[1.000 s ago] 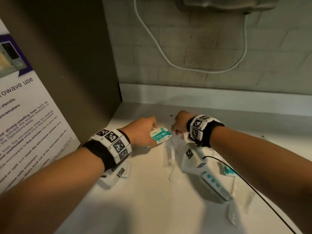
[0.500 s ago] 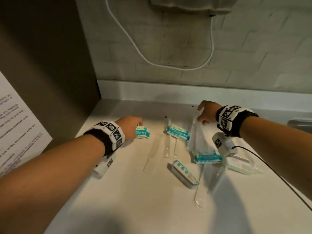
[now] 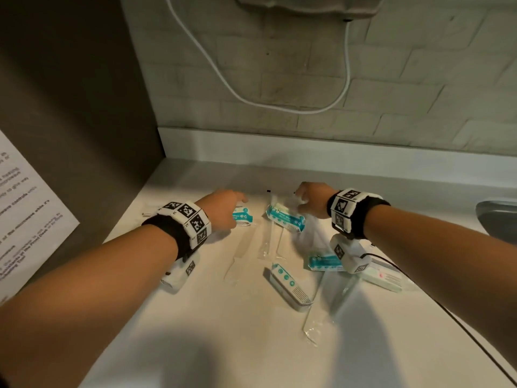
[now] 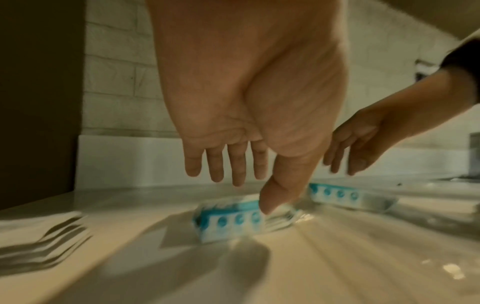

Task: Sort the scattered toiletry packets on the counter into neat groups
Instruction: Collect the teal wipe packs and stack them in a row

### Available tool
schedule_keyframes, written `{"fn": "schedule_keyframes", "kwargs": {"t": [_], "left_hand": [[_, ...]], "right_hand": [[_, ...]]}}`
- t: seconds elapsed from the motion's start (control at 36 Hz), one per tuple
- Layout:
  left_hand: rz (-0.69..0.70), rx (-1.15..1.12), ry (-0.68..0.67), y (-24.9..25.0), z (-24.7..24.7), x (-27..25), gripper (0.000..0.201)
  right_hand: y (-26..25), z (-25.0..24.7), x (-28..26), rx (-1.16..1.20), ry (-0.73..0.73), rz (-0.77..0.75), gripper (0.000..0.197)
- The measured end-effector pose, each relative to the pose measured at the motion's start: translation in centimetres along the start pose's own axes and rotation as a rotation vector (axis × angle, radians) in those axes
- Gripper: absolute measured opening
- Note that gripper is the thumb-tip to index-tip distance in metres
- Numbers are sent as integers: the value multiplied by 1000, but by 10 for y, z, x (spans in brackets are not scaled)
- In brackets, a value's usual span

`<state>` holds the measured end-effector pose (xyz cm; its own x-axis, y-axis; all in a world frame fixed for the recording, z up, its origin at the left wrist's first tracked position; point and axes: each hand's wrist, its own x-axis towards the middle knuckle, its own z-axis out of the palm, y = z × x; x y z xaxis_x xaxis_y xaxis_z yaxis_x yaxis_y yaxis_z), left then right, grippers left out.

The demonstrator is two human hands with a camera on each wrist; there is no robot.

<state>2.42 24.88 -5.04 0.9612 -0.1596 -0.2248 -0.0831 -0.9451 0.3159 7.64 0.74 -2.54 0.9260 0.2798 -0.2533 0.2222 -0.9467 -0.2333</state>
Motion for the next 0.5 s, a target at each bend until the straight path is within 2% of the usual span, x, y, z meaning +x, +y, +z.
{"fn": "schedule_keyframes", "kwargs": {"t": [0.08,0.22,0.39,0.5], "left_hand": [[186,-21,24,28,-7,-17,61],[425,18,-138,74,8,-54,61],[428,45,-166,86,25,-65,35],[433,69,-213,82,32,-70,37]], "right_hand": [[-14,10,-1,-65,-70,-112,54],[-26,24,2,-153,-97,-120,71],[-26,19,-3,-78,4,-174,60],[-16,1,-23,13,60,-253,62]]}}
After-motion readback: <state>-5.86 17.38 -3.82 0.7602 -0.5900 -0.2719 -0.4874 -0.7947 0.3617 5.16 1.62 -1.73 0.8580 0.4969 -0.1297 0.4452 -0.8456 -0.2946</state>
